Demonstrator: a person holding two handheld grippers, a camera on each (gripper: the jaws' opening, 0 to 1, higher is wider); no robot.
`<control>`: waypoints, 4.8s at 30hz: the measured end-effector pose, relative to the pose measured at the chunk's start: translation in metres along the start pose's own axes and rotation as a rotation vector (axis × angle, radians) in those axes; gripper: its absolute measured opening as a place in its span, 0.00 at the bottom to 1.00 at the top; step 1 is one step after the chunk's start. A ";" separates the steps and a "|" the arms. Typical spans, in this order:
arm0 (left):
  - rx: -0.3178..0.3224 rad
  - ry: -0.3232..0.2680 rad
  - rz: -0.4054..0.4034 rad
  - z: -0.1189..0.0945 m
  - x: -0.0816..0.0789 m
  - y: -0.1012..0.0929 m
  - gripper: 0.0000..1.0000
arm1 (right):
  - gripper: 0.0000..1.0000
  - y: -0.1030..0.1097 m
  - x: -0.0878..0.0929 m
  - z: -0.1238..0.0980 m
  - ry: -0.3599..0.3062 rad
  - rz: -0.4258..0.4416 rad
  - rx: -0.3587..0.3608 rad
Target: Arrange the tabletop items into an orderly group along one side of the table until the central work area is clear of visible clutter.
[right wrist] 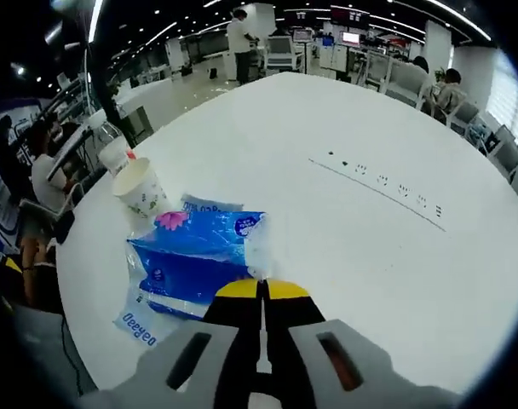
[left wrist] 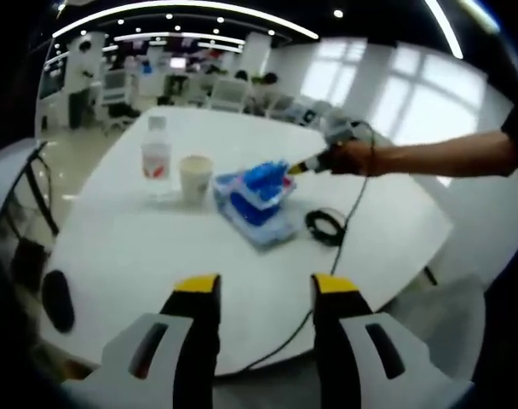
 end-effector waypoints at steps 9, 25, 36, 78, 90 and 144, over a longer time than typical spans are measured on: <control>0.003 -0.016 0.002 -0.001 0.000 0.000 0.38 | 0.00 -0.031 0.027 -0.027 -0.048 0.115 0.075; 0.014 -0.022 0.002 -0.001 0.001 0.000 0.37 | 0.00 -0.069 0.072 -0.054 -0.066 0.298 0.124; 0.012 -0.010 0.006 -0.001 0.001 -0.001 0.37 | 0.00 -0.096 0.090 -0.058 -0.046 0.342 0.154; -0.019 0.077 0.041 0.005 0.003 -0.004 0.36 | 0.00 -0.128 0.130 -0.021 0.035 0.412 0.118; -0.019 0.098 0.057 0.008 0.005 -0.004 0.36 | 0.02 -0.130 0.132 -0.017 0.035 0.350 0.133; 0.025 0.121 0.156 0.066 -0.027 -0.038 0.34 | 0.34 -0.062 0.017 -0.023 -0.019 -0.107 -0.014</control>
Point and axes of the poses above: the point that each gripper's makers call its tool centre point, and the gripper's own axes: z roughly forward along the fingers, y roughly to its left, x roughly out of its underside, the point moved 10 cm from there along -z, roughly backward along the fingers, and after that the axes turned 15 degrees about y, right-handed, at the moved point
